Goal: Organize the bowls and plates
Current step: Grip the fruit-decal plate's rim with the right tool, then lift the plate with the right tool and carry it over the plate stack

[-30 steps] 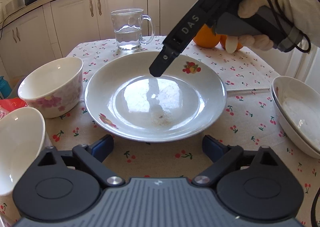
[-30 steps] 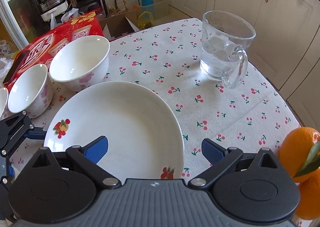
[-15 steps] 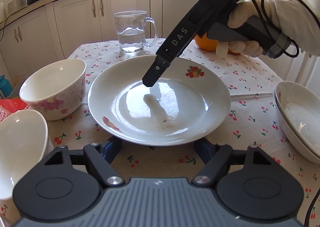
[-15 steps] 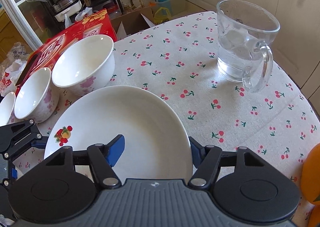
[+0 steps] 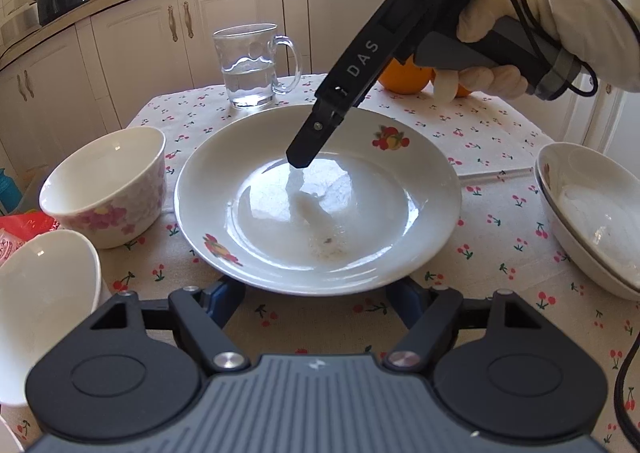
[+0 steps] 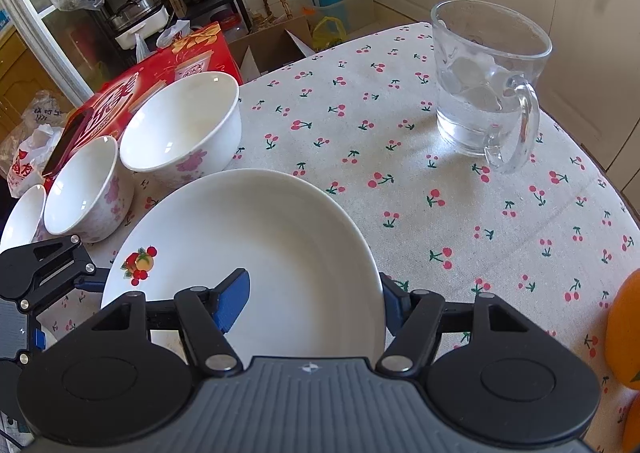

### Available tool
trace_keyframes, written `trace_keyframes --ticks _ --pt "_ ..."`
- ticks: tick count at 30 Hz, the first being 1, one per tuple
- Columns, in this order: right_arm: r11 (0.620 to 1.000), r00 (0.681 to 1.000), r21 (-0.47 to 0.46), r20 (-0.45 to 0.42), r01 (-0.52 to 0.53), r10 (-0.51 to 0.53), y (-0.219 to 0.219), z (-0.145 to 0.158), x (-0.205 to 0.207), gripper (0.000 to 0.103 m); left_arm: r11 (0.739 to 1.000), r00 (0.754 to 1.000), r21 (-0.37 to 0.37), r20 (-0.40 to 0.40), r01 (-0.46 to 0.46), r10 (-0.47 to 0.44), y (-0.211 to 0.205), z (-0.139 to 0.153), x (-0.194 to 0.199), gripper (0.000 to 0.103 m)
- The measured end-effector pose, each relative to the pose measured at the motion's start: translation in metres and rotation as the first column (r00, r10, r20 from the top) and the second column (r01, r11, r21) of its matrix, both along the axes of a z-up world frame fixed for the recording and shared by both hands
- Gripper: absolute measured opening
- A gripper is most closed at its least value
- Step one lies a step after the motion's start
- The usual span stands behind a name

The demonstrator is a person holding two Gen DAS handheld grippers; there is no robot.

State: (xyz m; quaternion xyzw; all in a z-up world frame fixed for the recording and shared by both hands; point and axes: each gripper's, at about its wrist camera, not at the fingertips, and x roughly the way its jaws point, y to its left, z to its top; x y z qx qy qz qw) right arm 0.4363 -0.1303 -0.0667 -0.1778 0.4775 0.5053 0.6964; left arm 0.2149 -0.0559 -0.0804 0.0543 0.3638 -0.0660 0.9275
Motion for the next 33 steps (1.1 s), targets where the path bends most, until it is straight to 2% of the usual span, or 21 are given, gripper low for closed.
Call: trace_keyframes --ticks 22,33 --pt "0.994 0.994 0.033 0.015 0.107 -0.108 -0.047 0.028 -0.066 0.073 0.991 0.991 0.016 -0.019 0.136 -0.136 -0.014 0.029 -0.049 0.077" --pt "0.982 0.981 0.055 0.049 0.182 -0.185 -0.088 0.048 -0.106 0.073 0.972 0.972 0.028 -0.009 0.235 -0.235 -0.035 0.043 -0.07 0.077"
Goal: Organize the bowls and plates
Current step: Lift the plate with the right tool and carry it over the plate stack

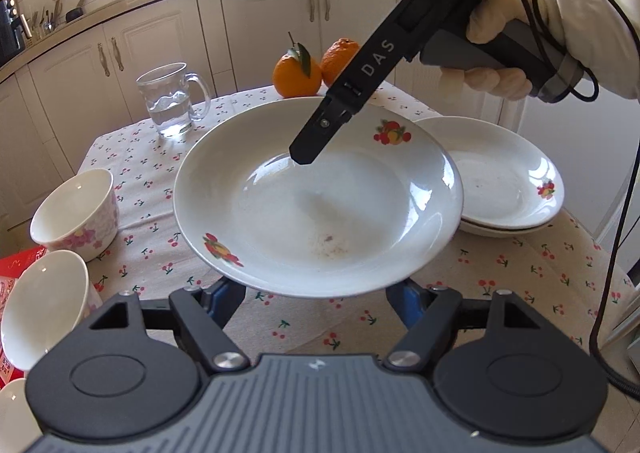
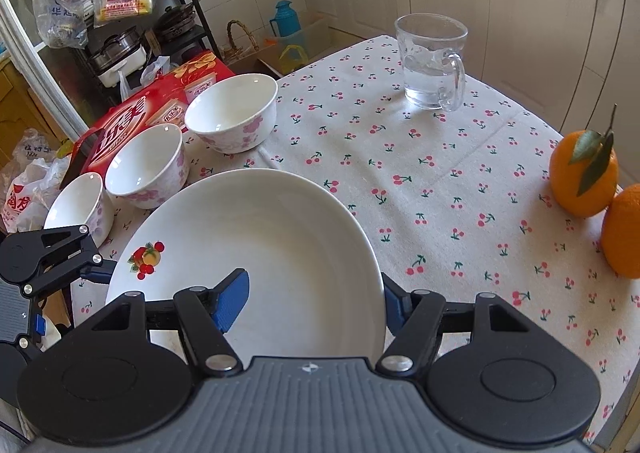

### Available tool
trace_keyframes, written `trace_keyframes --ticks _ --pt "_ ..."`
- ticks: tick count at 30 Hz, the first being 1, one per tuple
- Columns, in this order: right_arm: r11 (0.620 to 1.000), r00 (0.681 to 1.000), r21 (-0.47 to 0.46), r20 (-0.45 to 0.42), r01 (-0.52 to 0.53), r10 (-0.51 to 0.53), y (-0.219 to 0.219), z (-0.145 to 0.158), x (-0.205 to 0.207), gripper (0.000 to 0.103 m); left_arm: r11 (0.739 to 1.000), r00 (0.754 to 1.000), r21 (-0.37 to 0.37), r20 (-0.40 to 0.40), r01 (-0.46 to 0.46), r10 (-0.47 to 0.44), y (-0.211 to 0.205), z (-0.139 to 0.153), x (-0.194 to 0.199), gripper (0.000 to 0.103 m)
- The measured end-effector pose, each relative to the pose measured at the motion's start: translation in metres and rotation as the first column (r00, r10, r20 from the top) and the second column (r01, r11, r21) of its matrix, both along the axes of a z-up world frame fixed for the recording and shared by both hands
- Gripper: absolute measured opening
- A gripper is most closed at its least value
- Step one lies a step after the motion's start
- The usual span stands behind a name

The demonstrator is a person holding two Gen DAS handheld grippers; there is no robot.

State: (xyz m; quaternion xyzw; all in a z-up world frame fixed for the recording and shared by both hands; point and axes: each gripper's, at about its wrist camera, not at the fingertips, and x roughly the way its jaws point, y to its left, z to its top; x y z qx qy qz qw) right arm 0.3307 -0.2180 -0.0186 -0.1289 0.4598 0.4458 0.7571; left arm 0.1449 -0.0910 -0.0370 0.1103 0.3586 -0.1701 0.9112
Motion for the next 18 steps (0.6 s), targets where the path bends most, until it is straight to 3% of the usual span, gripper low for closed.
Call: trace_keyframes --ticks 18 --pt "0.976 0.975 0.008 0.027 0.218 -0.219 -0.098 0.01 -0.049 0.073 0.972 0.972 -0.007 -0.016 0.234 -0.234 -0.056 0.002 -0.007 0.076"
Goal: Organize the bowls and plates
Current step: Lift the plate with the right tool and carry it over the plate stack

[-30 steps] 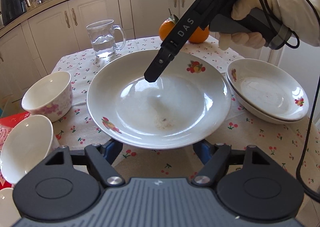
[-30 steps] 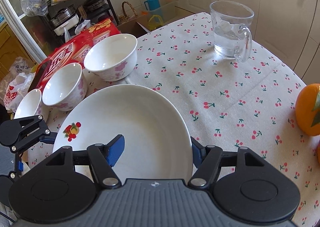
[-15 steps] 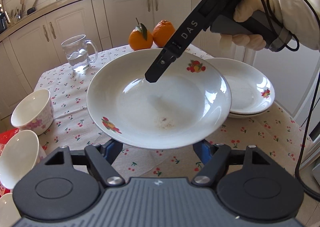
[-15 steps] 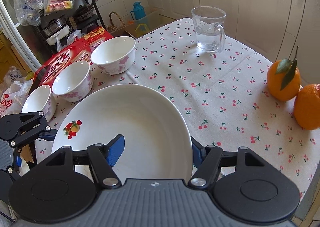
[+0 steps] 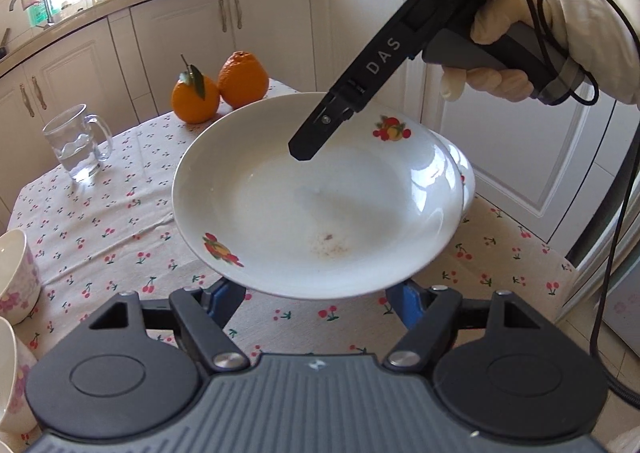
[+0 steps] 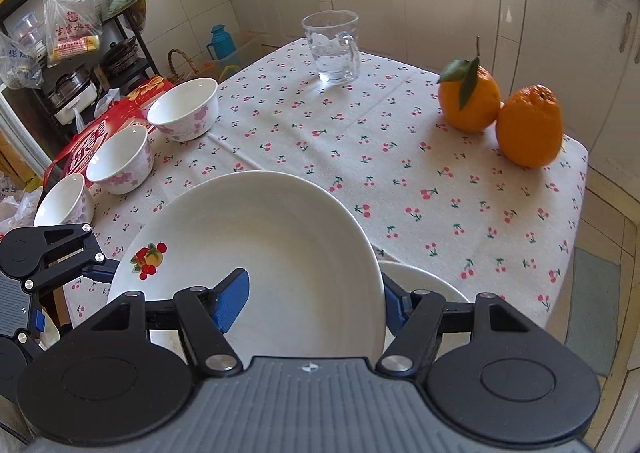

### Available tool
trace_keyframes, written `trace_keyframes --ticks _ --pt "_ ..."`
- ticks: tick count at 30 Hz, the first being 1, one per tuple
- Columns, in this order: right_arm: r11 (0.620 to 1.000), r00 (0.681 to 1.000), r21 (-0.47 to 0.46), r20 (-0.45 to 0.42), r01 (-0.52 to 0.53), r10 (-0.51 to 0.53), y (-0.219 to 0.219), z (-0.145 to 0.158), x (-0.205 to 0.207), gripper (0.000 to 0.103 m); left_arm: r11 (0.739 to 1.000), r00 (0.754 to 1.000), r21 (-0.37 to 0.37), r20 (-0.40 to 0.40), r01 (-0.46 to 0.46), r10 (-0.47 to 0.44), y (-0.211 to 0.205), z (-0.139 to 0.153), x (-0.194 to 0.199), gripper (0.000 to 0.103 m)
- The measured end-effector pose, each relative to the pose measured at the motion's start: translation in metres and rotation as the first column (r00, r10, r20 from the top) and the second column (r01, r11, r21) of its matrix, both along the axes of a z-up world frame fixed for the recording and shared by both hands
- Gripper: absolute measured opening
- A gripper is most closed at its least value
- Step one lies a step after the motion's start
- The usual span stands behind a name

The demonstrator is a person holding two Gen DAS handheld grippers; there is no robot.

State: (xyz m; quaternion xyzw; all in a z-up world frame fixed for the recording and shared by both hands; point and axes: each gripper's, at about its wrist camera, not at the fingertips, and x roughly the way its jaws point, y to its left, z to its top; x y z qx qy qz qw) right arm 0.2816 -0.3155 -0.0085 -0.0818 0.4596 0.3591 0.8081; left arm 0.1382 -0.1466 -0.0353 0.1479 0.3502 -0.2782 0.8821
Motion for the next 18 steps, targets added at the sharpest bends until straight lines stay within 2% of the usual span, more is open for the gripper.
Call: trace_keyframes --ticks 10,18 --pt "0.993 0.994 0.025 -0.019 0.112 -0.112 -0.044 -0.015 -0.007 0.073 0.998 0.997 -0.001 -0.025 0.07 -0.07 -0.026 -0.007 0.007 0.076" --pt "0.987 0.988 0.049 -0.044 0.153 -0.151 -0.06 -0.031 0.0 0.073 0.995 0.995 0.022 -0.016 0.094 -0.094 -0.034 -0.008 0.015 0.076"
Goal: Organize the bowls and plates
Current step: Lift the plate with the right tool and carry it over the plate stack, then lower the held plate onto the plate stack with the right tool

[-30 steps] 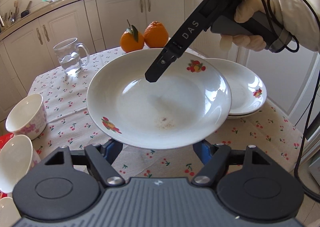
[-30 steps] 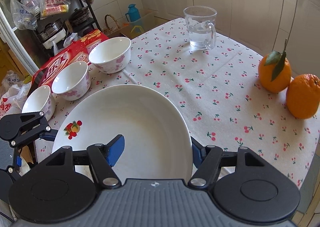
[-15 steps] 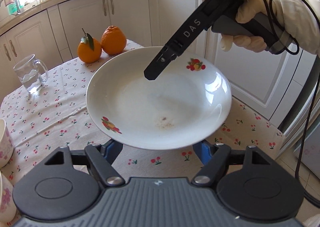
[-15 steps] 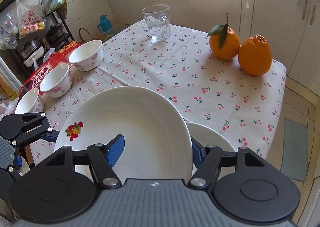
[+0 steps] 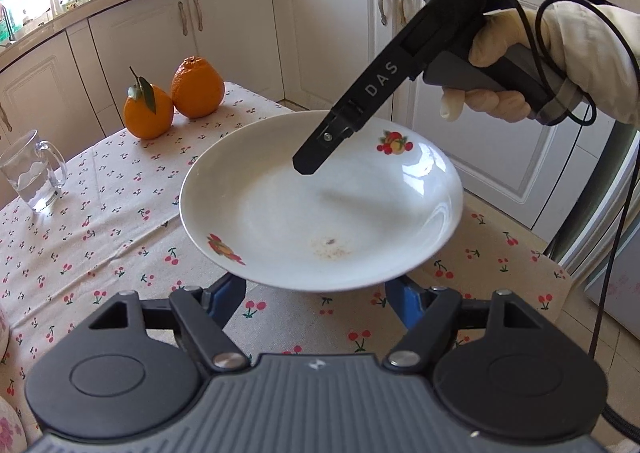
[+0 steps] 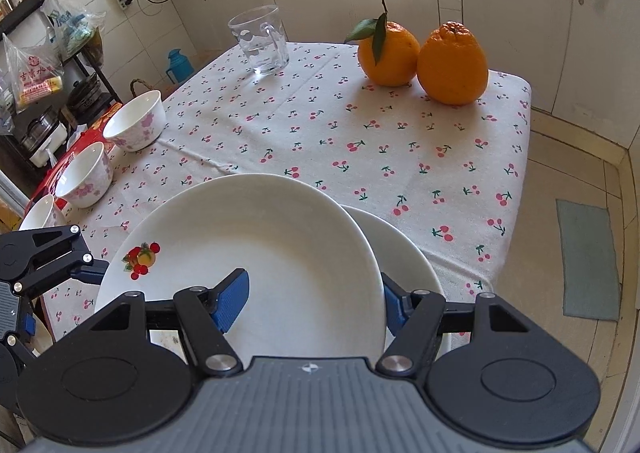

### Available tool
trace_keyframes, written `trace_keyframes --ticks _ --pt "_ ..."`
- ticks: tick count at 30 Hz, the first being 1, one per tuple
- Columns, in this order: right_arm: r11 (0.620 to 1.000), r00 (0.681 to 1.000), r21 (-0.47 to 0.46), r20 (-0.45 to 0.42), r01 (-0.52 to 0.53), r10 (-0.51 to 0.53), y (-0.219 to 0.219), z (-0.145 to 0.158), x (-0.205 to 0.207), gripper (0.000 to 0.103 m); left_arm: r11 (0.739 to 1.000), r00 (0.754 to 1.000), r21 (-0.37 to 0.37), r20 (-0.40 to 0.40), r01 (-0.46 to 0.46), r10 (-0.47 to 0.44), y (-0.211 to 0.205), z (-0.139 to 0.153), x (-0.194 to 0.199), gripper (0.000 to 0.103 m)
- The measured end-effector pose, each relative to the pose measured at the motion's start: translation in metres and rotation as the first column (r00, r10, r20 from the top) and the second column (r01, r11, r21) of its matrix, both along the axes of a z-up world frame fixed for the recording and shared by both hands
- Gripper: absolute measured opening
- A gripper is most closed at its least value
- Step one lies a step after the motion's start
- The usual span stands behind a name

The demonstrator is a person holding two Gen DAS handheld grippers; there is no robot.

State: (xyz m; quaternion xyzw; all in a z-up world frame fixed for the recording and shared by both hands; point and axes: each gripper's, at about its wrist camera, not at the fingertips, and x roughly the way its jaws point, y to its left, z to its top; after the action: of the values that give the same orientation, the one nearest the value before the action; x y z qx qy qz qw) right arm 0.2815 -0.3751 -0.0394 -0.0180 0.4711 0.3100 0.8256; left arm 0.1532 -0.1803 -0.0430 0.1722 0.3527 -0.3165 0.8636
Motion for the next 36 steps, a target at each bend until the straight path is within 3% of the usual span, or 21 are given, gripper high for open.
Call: trace_keyframes --ticks 13,36 --pt "0.999 0.999 -0.013 -0.024 0.043 -0.043 -0.018 -0.01 -0.003 0.073 0.999 0.998 0.003 -0.036 0.053 -0.052 -0.007 -0.006 0.012 0.077" --pt "0.996 0.996 -0.024 -0.013 0.083 -0.084 -0.033 0.0 -0.029 0.074 0.998 0.998 -0.004 -0.017 0.059 -0.059 -0.005 -0.006 0.009 0.079"
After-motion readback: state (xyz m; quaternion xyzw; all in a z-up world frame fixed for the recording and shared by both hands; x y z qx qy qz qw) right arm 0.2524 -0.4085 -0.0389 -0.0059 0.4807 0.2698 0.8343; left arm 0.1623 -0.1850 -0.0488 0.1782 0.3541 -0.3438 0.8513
